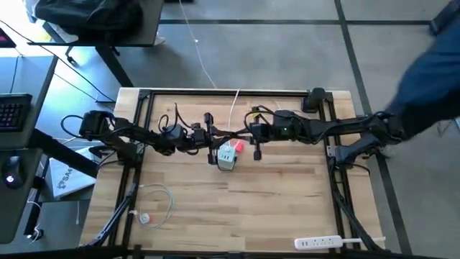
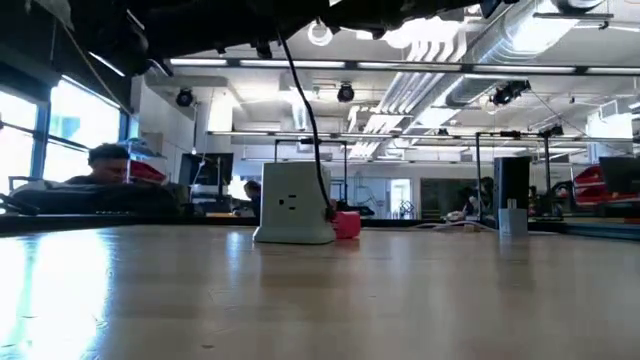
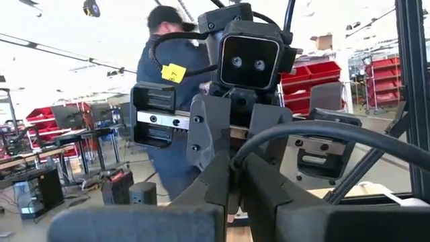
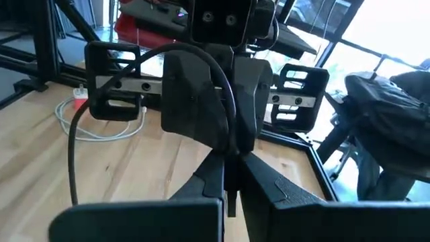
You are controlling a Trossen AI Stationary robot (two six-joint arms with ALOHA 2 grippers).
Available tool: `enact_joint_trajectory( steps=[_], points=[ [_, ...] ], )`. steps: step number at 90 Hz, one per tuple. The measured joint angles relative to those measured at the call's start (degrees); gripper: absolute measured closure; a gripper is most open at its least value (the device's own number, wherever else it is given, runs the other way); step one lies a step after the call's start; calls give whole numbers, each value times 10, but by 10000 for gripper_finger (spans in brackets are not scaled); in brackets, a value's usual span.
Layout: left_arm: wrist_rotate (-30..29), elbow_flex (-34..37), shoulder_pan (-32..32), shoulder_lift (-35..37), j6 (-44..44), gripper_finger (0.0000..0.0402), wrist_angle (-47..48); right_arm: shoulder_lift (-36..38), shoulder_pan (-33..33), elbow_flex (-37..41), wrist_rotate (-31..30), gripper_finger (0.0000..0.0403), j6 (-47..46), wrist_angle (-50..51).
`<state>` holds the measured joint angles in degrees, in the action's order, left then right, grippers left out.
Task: Insert USB
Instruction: Insert the black charger cable into the pink charger adapter
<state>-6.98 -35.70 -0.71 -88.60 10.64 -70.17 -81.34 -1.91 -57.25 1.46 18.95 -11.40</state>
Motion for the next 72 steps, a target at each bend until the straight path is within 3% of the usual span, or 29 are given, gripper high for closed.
enact_joint_trajectory(
  steps=[15, 31, 47, 62, 72],
  points=[
    [-52, 0, 1, 12, -65, 397, 5, 0, 0, 0, -35, 381, 9, -3],
    [-70, 0, -1, 27, -77, 398, 7, 1, 1, -14, -67, 307, 6, 29],
    [-126, 0, -1, 45, -143, 398, 11, 1, 1, -47, -75, 238, 4, 131],
    [-104, 12, -3, 89, -217, 398, 38, 1, 1, -52, -123, 202, 5, 222],
    [-76, 40, -17, 133, -305, 398, 51, 1, 1, -26, -115, 198, 25, 235]
  ],
)
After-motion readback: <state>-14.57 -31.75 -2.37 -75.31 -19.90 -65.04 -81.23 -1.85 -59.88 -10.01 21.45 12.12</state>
